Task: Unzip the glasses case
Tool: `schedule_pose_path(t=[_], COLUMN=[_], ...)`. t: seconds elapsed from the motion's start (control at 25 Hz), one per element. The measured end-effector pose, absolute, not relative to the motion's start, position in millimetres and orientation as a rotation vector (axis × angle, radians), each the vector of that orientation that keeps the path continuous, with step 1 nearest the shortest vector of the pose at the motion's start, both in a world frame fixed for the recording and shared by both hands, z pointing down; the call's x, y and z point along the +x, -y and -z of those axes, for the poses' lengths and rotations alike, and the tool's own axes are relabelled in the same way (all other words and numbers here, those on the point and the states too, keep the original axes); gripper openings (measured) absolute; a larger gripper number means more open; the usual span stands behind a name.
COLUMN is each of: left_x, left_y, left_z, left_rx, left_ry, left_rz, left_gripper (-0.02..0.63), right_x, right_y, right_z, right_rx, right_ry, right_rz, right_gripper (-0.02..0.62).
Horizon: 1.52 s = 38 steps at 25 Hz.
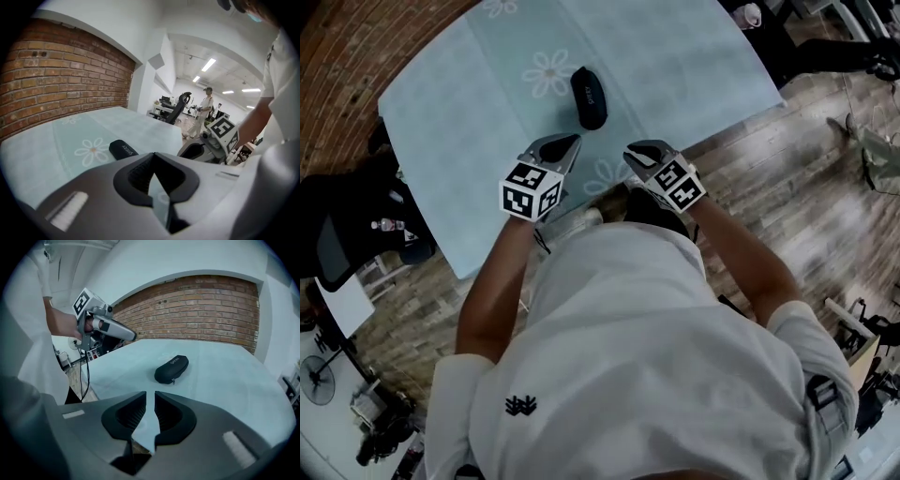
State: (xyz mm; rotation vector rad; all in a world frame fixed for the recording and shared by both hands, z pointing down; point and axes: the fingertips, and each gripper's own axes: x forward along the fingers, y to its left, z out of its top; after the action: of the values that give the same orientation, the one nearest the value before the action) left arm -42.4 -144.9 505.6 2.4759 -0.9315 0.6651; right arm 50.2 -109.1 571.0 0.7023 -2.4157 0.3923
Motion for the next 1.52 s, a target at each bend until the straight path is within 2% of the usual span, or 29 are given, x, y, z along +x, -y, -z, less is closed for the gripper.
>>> schedule_pose_path(t=[0.56,0.8,1.08,1.2,1.28,1.52], left_x=[-12,-11,-2,-1,-3,-7], left_y=[248,253,252,251,251,252], left_z=[-575,-587,-593,-595,-595,-595], left_rx=[2.34,2.316,2.327,2.325,2.318,2.303], left_ry=[1.026,1.054,1.036,1.035,1.045,1.049], left_rz=[-1.009,-1.06,-1.038,-1.036,-1.024,-0.98], left_gripper=[0.055,0.055,0.055,0.055,0.055,0.055], right_x=[32,17,15,16,14,16], right_y=[193,204,205,202,201,200], right_z=[-625,-629,-639,-642,-641,-639], right_rx=[0.334,0.252,0.172,0.14,0.124,0.13], right_ry=[2.38,2.362,2.316,2.316,2.321,2.342], right_rz=[-0.255,-0.147,-0.178,-0.179,-0.174,-0.194], right_gripper=[0.072,0.078,0.078,0.068,0.031,0.028])
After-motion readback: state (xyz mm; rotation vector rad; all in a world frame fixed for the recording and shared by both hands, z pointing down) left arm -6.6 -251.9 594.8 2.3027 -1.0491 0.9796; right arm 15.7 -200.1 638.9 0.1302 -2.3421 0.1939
